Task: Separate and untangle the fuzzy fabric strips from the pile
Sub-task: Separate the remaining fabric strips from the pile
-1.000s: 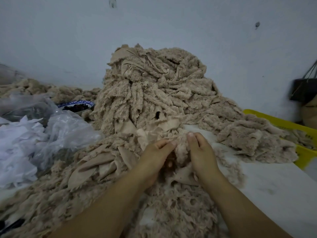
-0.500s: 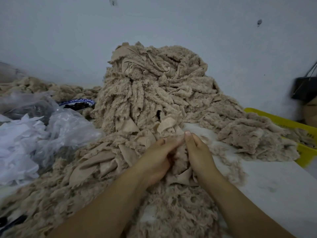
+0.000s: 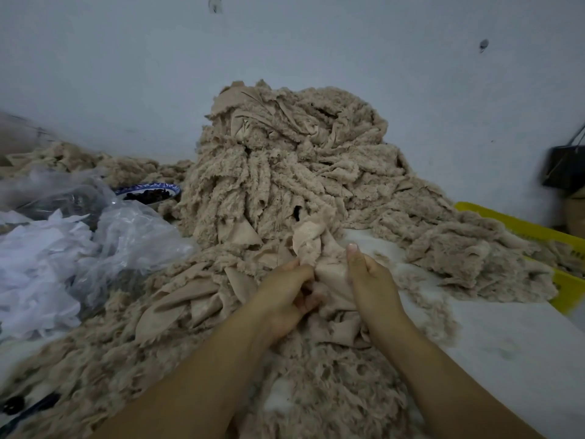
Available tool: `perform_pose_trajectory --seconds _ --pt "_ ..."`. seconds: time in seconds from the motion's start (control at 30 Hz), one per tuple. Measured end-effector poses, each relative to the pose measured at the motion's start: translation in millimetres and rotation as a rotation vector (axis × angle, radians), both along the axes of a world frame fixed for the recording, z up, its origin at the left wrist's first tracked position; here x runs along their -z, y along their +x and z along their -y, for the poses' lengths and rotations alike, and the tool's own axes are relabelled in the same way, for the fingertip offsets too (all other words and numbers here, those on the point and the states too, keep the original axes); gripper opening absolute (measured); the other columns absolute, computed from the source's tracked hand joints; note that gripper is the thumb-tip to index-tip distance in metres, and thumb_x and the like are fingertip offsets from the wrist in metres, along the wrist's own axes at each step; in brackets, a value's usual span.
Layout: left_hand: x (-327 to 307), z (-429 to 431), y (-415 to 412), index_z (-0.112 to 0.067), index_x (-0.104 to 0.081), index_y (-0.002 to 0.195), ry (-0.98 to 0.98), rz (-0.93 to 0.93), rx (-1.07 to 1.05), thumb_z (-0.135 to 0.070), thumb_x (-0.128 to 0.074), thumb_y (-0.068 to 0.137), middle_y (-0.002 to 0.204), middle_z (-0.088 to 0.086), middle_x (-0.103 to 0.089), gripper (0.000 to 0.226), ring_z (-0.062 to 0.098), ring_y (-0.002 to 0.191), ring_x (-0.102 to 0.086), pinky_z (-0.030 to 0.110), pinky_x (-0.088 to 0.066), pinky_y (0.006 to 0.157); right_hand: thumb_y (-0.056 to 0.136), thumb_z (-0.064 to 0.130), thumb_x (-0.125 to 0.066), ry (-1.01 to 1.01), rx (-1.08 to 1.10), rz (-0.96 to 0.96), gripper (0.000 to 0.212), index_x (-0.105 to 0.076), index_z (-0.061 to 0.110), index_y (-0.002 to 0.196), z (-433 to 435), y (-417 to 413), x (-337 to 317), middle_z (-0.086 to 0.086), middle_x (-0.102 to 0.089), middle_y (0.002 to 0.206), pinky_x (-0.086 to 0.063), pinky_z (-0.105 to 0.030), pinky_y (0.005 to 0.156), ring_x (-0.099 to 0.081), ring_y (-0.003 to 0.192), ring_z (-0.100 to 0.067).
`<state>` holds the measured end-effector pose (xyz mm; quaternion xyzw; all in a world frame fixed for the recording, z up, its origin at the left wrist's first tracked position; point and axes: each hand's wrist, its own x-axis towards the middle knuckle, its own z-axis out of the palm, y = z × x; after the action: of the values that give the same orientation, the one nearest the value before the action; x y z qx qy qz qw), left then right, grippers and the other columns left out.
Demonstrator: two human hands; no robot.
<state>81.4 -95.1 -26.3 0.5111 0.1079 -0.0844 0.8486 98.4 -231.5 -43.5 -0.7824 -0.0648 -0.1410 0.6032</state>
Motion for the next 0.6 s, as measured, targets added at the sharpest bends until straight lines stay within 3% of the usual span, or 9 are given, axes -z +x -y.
perform_pose_trajectory --seconds 0.03,0.1,0.17,0.23,0.3,0.37,0.5,0.6 --pt "1 1 1 -0.011 -0.068 0.053 -0.086 -0.025 -0.003 0.013 -0.042 0.092 0.05 0.002 -0.057 0.052 0.008 0.042 -0.048 0.018 -0.047 0.038 0.1 0.051 -0.039 0.026 0.002 -0.02 0.051 -0.044 0.024 0.057 0 1 0 0.018 -0.045 0.042 -0.033 -0.01 0.043 -0.044 0.043 0.001" --pt "0 4 2 -0.002 -0.062 0.067 -0.244 -0.054 -0.009 0.017 -0.038 0.091 0.058 0.008 -0.057 0.039 0.011 0.044 -0.047 0.021 -0.05 0.041 0.101 0.049 -0.04 0.068 0.014 -0.051 0.053 -0.058 0.028 0.055 0 1 0 0.018 -0.056 0.047 -0.036 -0.005 0.044 -0.051 0.046 0.008" --pt "-2 5 1 -0.002 -0.055 0.079 -0.358 -0.063 0.018 0.013 -0.043 0.091 0.074 0.008 -0.051 0.023 0.01 0.053 -0.043 0.021 -0.047 0.042 0.101 0.049 -0.04 0.076 0.023 -0.064 0.054 -0.056 0.028 0.055 1 1 -1 0.012 -0.054 0.053 -0.035 -0.006 0.043 -0.05 0.047 0.008" --pt "-3 5 0 -0.007 -0.059 0.081 -0.334 -0.03 0.088 0.0 -0.057 0.091 0.078 0.005 -0.054 0.012 0.009 0.06 -0.047 0.018 -0.042 0.042 0.1 0.054 -0.036 0.011 0.008 -0.07 0.049 -0.053 0.026 0.064 1 -1 -1 0.01 -0.054 0.064 -0.036 -0.008 0.048 -0.052 0.057 0.004" --pt "-3 6 -2 -0.005 -0.067 0.089 -0.274 -0.008 0.097 -0.01 -0.066 0.089 0.08 0.006 -0.066 0.004 0.01 0.06 -0.058 0.016 -0.039 0.04 0.097 0.06 -0.032 -0.102 -0.025 -0.066 0.052 -0.062 0.023 0.076 -2 -3 1 0.006 -0.064 0.077 -0.044 -0.019 0.068 -0.059 0.075 -0.005" --pt "-4 5 -1 -0.003 -0.067 0.098 -0.271 -0.046 0.013 -0.014 -0.065 0.092 0.079 0.008 -0.071 0.013 0.012 0.056 -0.061 0.016 -0.036 0.035 0.093 0.066 -0.031 -0.131 -0.04 -0.054 0.06 -0.068 0.019 0.086 -6 -6 1 0.003 -0.07 0.085 -0.048 -0.033 0.08 -0.064 0.084 -0.013" --pt "-5 -3 1 -0.003 -0.061 0.092 -0.406 -0.093 -0.163 -0.023 -0.054 0.101 0.056 0.006 -0.064 0.023 0.009 0.037 -0.053 0.017 -0.036 0.032 0.092 0.064 -0.036 -0.108 -0.018 -0.025 0.055 -0.046 0.019 0.062 -8 -7 -1 0.012 -0.053 0.055 -0.039 -0.033 0.062 -0.048 0.058 -0.011" --pt "-4 -6 1 -0.004 -0.063 0.093 -0.453 -0.072 -0.18 -0.023 -0.054 0.101 0.053 0.003 -0.059 0.023 0.008 0.037 -0.05 0.018 -0.042 0.037 0.088 0.066 -0.035 -0.074 -0.007 -0.029 0.056 -0.042 0.016 0.062 -6 -6 1 0.001 -0.046 0.06 -0.036 -0.031 0.059 -0.045 0.059 -0.014"
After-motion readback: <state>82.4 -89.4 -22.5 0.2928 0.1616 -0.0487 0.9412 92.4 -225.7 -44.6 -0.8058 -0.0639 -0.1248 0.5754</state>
